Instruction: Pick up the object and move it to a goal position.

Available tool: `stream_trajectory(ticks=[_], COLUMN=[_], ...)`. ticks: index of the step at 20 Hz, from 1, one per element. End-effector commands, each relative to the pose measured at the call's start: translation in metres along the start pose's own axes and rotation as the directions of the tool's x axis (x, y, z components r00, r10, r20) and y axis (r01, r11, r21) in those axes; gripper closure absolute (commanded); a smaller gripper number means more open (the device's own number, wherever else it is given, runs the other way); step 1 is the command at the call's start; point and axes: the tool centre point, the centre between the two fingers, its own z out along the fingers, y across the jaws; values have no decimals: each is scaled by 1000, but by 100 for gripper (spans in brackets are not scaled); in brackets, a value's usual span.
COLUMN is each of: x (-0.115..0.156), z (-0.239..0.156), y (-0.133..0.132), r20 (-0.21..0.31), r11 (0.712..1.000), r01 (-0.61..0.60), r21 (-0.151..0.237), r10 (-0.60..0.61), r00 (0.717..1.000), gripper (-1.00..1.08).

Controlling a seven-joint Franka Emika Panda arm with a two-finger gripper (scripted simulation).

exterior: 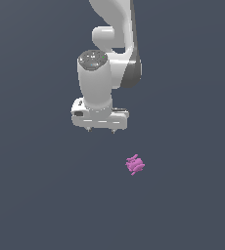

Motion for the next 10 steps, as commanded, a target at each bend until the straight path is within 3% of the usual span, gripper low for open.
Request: stream_trajectory(ticks=[1, 10], x=[0, -1], z=[0, 6], y=[0, -8], r20=[0, 14], r11=[1000, 998], r01=[0, 58], r21=[0, -17], r10=[0, -57], r00=[1000, 998], gripper=[-92, -92])
